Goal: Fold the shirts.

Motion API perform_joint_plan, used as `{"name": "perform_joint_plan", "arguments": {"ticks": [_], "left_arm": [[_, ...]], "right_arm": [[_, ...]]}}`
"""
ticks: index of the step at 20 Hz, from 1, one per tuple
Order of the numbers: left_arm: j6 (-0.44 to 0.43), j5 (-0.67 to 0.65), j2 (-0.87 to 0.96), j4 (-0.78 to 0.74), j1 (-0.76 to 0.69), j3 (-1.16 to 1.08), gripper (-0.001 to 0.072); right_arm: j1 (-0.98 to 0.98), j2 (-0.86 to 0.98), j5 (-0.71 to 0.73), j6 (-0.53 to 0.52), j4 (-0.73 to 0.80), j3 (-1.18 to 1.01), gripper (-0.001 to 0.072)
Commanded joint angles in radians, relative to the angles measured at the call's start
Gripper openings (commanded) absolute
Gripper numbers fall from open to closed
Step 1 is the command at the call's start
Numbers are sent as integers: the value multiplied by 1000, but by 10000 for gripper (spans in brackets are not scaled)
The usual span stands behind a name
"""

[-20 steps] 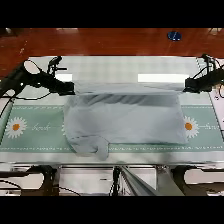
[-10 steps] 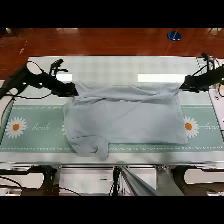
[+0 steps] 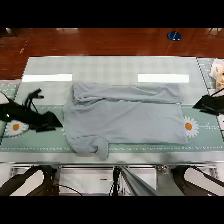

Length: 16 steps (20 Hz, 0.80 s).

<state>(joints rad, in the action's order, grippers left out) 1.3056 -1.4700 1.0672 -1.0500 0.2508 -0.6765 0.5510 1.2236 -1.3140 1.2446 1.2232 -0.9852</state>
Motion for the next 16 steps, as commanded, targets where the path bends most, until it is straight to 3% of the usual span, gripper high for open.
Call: {"name": "perform_joint_plan", "arguments": {"ticks": [1, 7, 12, 16], "left_arm": [[-5, 17, -108, 50, 4, 258, 516], [-40, 151, -97, 124, 1, 293, 517], [-56, 176, -19, 124, -7, 303, 516], [-55, 262, 61, 139, -136, 308, 515]], "right_arm": [[29, -31, -21, -58, -84, 151, 483], [29, -69, -29, -62, -115, 161, 482], [29, -120, -23, -61, -111, 161, 482], [29, -120, -37, -53, -106, 161, 482]]}}
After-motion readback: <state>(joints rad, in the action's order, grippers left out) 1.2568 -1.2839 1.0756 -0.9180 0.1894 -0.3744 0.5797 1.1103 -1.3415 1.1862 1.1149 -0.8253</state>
